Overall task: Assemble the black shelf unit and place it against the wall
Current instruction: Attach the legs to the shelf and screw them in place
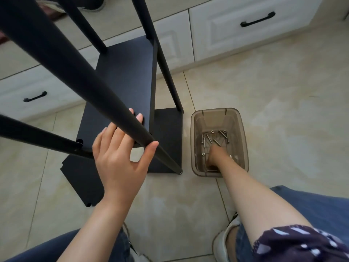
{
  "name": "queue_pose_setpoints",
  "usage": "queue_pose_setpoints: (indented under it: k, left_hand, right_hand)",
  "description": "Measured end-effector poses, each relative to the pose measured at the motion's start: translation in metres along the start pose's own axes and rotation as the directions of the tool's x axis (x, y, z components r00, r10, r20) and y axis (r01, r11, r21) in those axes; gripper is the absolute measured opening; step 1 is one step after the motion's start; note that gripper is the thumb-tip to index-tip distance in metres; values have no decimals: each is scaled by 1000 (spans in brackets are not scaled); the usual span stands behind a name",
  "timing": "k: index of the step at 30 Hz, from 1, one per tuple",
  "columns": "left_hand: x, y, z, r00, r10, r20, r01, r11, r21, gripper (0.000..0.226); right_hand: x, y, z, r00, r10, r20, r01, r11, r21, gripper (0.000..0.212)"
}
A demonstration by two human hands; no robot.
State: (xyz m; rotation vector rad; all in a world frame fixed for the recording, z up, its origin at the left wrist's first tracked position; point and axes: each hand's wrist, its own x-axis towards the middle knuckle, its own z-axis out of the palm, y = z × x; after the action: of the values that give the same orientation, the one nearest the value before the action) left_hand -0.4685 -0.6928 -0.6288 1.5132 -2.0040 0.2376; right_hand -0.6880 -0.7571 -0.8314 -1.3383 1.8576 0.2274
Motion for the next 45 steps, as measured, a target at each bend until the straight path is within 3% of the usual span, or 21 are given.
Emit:
queue_pose_setpoints:
  k: [11,15,18,20,24,27,32,38,45]
  left_hand:
    - [0,-1,3,1000,5,-29,-5,1000,0,52]
    - [0,1,3,999,19,-38,-20,1000,-11,50]
    - [2,3,1,999,21,-29,-22,1000,-20,49]
    - [2,4,-2,1000,5,0,-5,1000,-17,49]
    - [3,4,-9,998,-19,61,21,999,-41,49]
    - [5,4,-16,992,-26,124,34,998,-62,51]
    - [8,9,-31,973,-59,221,70,997,-40,52]
    - [17,16,-46,929,-120,351,151,986,-63,57]
    - [29,9,-54,889,-169,424,237,965,-112,53]
  right_hand:
    - [4,2,3,999,-38,-21,37,998,-59,29]
    - [2,3,-6,995,-11,-103,17,998,58,27]
    - [-7,-2,-20,958,9,-286,68,964,257,15]
    - [-22,-12,-31,896,46,-442,175,878,446,14]
    - [-72,-51,-50,792,73,-606,466,569,678,12]
    - [-108,-80,-51,796,44,-603,549,367,751,17]
    - [-153,-112,-44,838,-20,-545,541,157,826,24]
    - [-177,-129,-35,866,-212,-454,500,329,801,38]
    - [-177,-135,-37,848,-270,-457,529,353,772,41]
